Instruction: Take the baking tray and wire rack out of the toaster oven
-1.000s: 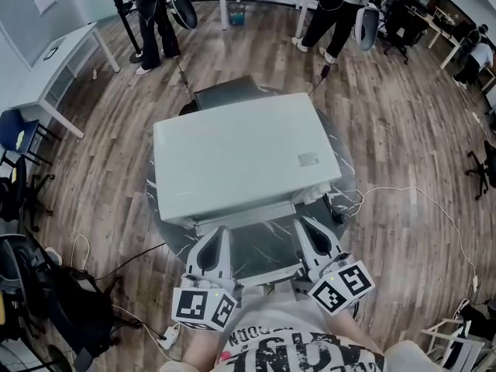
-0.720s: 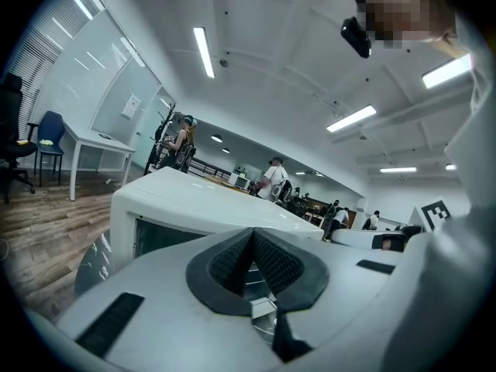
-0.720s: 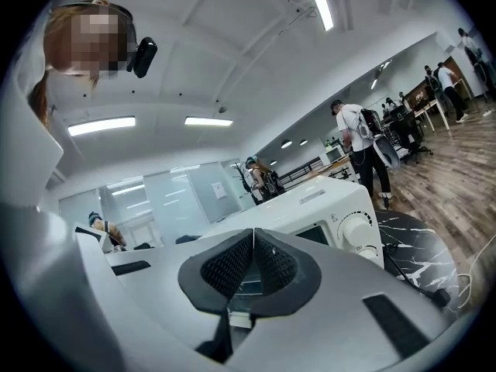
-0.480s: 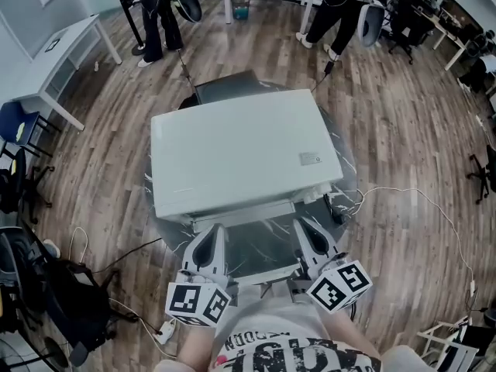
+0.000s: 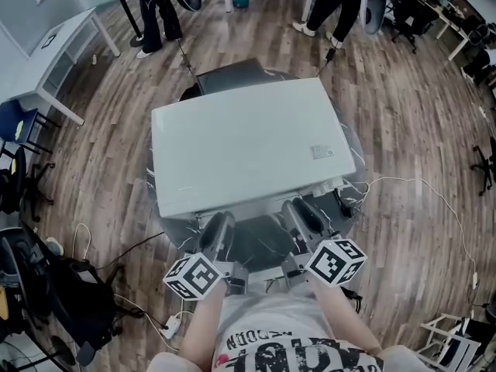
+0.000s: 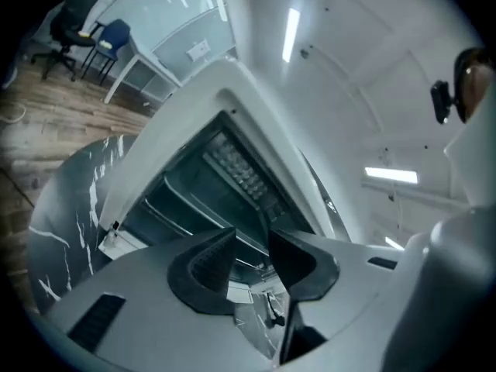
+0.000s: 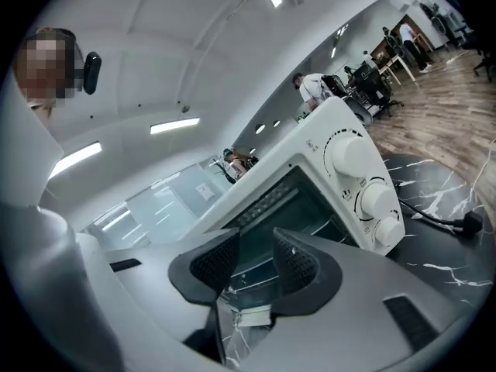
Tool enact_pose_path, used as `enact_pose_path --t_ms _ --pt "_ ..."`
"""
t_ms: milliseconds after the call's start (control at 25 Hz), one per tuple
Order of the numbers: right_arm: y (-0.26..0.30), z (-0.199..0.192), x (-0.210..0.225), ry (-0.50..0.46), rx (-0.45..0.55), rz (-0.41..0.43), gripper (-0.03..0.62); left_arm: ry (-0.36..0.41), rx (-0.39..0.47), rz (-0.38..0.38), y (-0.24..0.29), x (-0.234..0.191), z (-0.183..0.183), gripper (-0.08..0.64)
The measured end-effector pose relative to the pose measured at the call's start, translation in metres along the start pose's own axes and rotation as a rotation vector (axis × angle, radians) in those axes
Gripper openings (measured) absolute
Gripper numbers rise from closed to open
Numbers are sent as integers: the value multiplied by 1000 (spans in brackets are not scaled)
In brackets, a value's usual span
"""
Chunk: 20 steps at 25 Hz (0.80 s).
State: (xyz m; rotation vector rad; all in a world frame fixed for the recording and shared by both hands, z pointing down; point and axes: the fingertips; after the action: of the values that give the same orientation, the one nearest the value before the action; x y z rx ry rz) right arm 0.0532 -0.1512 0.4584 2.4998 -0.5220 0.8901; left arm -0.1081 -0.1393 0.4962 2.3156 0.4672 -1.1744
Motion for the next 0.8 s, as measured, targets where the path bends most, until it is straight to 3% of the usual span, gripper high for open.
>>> enact_pose_path --t_ms 120,200,640,720,800 --pt "15 -7 11 62 -17 -17 117 -161 7 -23 15 -18 1 140" --pt "23 -11 19 108 -28 -29 130 -215 9 -33 22 -25 3 146" --pt "50 -17 50 165 -81 -134 190 -311 19 27 57 -53 19 153" --pt "53 -16 53 161 -84 -144 190 -314 13 50 60 -56 18 103" --pt "55 -14 56 155 -85 -154 190 -313 12 53 59 -56 17 101"
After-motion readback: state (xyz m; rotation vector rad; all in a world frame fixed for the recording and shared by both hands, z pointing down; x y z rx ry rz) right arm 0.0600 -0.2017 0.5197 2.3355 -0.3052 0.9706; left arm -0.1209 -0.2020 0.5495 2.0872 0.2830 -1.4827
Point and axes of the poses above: the fingertips, and each gripper's own axes: y forward along the fingers, x to its right, z out of its top, and after that the axes turned 3 degrees about -x, right-handed
